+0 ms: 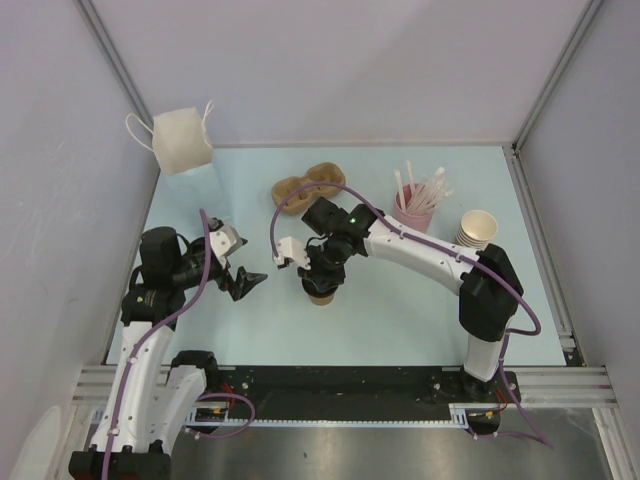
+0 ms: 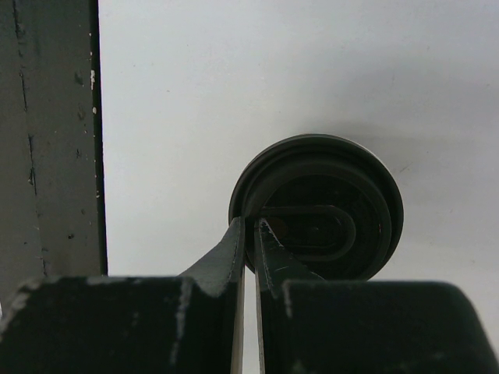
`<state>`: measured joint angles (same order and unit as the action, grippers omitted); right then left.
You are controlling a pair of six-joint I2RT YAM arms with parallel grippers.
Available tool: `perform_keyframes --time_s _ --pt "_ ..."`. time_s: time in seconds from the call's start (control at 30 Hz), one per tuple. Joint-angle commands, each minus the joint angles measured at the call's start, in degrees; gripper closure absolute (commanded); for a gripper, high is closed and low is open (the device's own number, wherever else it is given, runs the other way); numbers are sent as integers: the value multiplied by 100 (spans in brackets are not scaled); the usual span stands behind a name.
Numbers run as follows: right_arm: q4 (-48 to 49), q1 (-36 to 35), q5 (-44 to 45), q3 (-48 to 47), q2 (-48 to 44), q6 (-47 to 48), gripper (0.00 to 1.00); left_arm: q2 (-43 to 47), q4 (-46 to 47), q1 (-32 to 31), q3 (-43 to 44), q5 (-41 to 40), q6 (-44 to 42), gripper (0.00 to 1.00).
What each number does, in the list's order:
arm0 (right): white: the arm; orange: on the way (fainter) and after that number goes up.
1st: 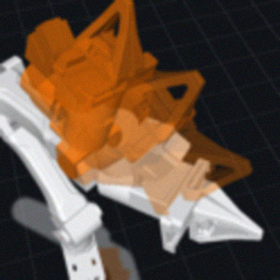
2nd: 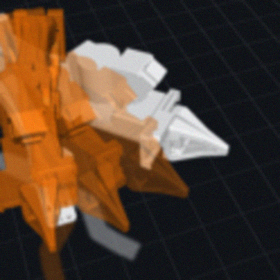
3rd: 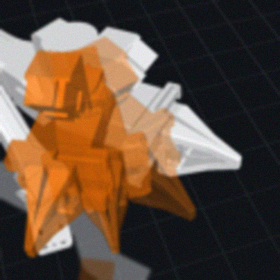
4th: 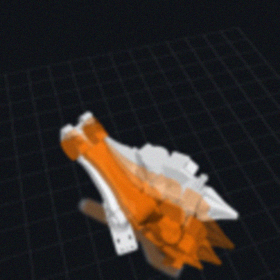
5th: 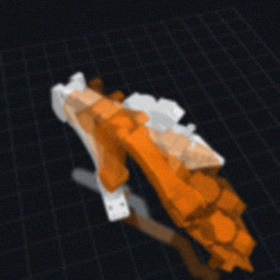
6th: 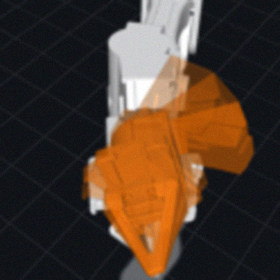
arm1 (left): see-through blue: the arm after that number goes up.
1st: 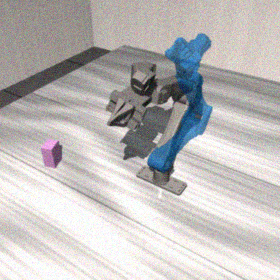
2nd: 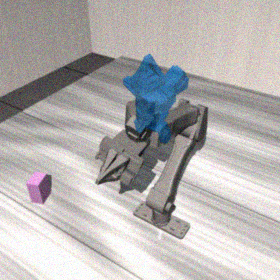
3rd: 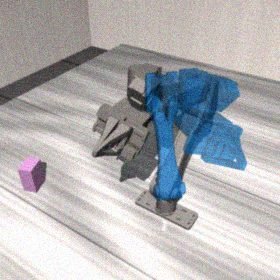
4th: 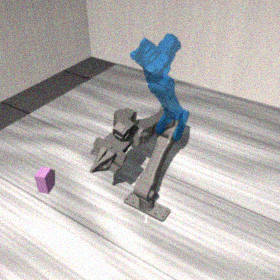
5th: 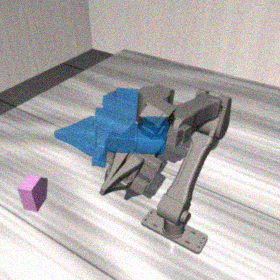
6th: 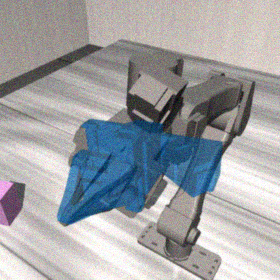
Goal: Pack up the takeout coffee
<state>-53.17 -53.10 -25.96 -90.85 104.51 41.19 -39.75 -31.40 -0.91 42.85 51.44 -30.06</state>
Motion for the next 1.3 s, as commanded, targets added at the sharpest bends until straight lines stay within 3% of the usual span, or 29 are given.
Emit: perform_keyframes --time_s 0.0,1.03,1.13,1.27 --pt "-62 -7 90 6 17 91 100 11 116 64 -49 279 -202 0" --pt "17 -43 -68 58 87 56 93 46 99 73 -58 305 -237 1" --pt "26 -25 -41 59 96 73 88 46 99 73 -58 314 -254 1" --pt "35 -7 -41 59 44 65 71 37 90 73 -66 323 -254 1"
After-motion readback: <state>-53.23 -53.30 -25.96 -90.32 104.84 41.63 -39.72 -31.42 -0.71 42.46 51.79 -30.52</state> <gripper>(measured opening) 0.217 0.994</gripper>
